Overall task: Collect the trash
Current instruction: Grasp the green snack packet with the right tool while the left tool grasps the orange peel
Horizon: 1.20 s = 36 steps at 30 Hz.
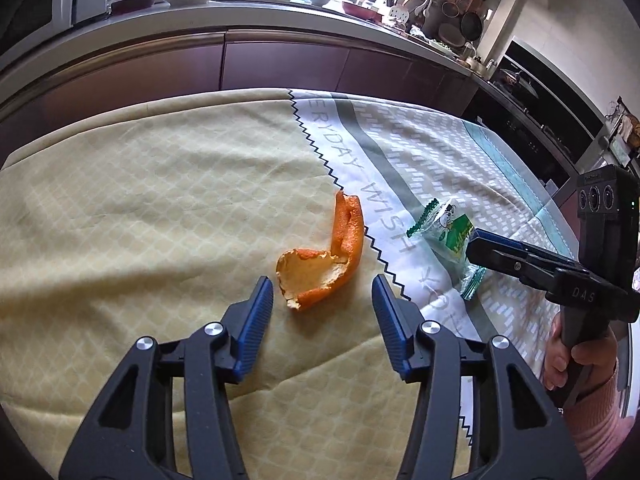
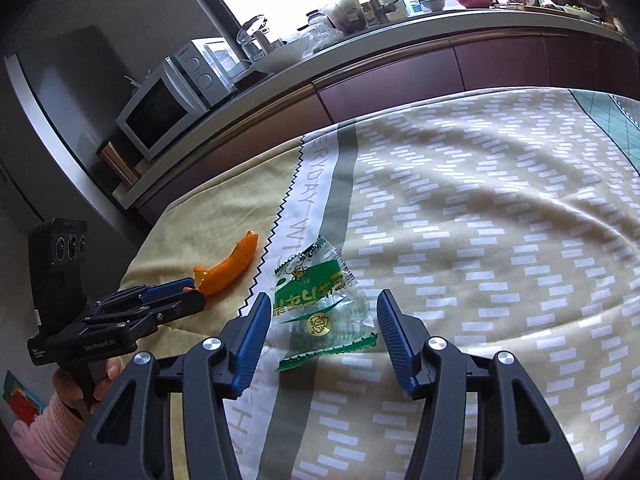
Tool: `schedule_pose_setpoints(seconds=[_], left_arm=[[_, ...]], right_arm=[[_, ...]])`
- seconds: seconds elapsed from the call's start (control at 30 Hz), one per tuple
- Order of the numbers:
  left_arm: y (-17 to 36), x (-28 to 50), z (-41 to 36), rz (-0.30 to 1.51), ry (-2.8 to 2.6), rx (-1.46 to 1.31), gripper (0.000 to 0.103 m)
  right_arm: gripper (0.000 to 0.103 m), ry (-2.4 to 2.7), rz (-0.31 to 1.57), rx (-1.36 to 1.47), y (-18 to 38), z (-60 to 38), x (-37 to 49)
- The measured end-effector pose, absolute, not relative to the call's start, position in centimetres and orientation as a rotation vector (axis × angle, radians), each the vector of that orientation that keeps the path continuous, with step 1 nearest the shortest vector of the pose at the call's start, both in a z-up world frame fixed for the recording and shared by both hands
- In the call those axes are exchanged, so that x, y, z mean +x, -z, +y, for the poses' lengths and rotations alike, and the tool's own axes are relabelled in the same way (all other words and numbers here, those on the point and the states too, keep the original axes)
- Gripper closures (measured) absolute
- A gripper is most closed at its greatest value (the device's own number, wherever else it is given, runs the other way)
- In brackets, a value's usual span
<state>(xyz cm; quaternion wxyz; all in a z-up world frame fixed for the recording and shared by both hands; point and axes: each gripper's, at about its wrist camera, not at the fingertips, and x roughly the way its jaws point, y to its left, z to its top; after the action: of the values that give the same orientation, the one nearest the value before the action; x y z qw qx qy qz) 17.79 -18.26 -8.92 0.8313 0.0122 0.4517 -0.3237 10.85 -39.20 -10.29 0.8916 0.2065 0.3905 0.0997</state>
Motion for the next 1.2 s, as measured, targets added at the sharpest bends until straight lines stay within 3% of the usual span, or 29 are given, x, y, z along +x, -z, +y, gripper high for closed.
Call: schedule_pose_setpoints(seconds=[0.2,0.27,0.37,0.5,0.6,0.67,0.8,0.9,1.07,1.2], left_arm=[[9.1,17.9,-18.7,0.961,0.681,0.034,0.073],[9.1,17.9,-18.6,0.964,0.684,0.026,0.078],[9.0,17.7,-18.5,0.958,0.687,0.028,0.081],[9.0,17.4,-18.5,0.953,0.694,0.032,0.082],[8.9,17.3,-18.4,0.954,0.686,0.04,0.074],[8.9,17.4,-18.5,0.957,0.673,0.051,0.061],[8.8,17.7,-18.9,0.953,0.676,0.061,0.06],[8.9,17.9,-19.5,0.951,0.68,0.077,0.063],[8.9,17.6,-20.3,0.938,0.704,0.099,0.085],[8.9,17.0,-20.1,0.922,0.696,0.107,0.088]], right_arm=[[0.075,-0.235,0.816,0.45,10.5,-39.5,10.9],[0.088,-0.244,0.817,0.446,10.4,-39.4,10.9],[0.092,-0.257,0.821,0.428,10.4,-38.8,10.8],[0.094,-0.27,0.813,0.419,10.2,-38.4,10.7],[0.095,-0.284,0.805,0.431,10.1,-38.3,10.7],[0.095,-0.285,0.799,0.435,10.1,-38.4,10.6],[0.095,-0.293,0.788,0.444,9.9,-38.4,10.5],[0.095,-0.294,0.783,0.454,10.0,-38.6,10.4],[0.095,-0.292,0.776,0.467,10.1,-38.9,10.2],[0.095,-0.299,0.768,0.469,9.9,-38.9,9.9]])
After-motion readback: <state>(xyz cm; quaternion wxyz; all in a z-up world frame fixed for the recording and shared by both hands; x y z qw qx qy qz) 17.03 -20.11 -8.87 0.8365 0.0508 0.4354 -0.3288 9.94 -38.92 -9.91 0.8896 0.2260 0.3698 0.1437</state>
